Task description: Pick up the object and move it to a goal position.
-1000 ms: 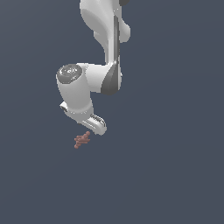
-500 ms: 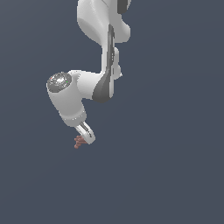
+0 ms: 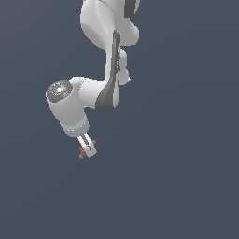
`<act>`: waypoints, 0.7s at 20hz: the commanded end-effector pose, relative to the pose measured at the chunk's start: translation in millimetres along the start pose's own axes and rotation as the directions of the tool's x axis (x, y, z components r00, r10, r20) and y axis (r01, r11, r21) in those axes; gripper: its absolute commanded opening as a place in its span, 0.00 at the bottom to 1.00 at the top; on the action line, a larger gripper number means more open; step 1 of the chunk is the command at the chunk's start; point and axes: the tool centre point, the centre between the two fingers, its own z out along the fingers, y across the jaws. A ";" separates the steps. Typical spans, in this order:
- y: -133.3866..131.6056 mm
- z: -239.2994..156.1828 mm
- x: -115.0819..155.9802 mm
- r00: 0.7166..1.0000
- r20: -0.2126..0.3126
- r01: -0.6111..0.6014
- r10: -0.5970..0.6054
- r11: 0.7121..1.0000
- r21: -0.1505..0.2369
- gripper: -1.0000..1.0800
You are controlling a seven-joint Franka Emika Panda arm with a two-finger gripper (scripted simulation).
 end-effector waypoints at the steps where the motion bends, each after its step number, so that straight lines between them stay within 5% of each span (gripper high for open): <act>1: 0.0 0.0 0.0 1.000 0.000 0.000 0.000 1.000 0.000 0.96; 14: 1.0 47.5 -0.5 1.000 0.000 -0.005 0.005 1.000 0.000 0.96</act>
